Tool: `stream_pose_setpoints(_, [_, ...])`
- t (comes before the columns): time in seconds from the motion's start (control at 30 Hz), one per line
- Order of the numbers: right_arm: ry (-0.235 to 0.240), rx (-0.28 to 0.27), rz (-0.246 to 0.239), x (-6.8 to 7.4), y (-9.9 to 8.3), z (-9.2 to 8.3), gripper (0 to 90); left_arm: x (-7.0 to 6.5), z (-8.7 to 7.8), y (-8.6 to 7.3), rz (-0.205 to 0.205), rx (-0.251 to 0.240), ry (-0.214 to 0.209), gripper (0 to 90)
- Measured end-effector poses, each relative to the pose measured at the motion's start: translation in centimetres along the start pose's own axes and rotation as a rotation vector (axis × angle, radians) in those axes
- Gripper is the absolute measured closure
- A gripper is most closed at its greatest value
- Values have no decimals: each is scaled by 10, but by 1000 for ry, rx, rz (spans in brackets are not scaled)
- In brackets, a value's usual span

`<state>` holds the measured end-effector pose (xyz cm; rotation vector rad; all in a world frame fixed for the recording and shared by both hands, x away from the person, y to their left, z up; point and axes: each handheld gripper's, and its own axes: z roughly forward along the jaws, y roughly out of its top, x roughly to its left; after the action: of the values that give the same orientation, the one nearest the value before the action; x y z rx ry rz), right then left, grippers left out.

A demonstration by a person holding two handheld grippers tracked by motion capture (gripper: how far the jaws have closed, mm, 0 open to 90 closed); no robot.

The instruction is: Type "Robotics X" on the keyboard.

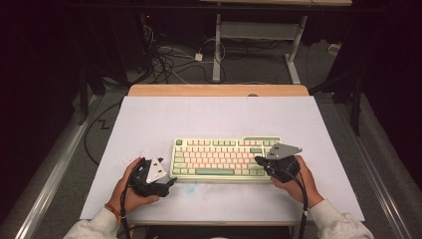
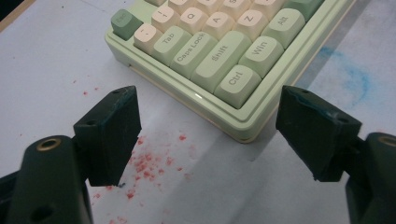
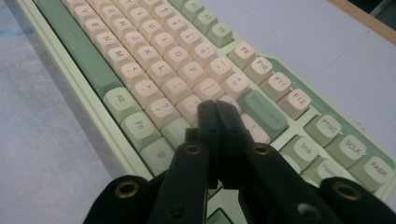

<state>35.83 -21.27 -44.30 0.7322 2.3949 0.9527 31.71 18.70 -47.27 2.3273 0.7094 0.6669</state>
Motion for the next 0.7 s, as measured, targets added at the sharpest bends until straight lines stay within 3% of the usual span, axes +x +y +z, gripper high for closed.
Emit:
stream_pose_setpoints(0.3, [11,47,-9,3,-9,11,899,1,-2,1,-35,-19,-12,255])
stream_pose_setpoints(0.43, [14,24,10,3,-13,11,899,3,-2,5,-61,38,-8,422])
stream_pose_setpoints(0.53, [7,12,13,5,-14,11,899,9,-7,6,-114,4,-52,631])
stream_pose_setpoints(0.6, [7,8,16,5,-15,11,899,13,-12,8,-124,-9,-67,733])
stream_pose_setpoints(0.7, [5,4,18,6,-16,11,900,17,-16,10,-124,-20,-80,817])
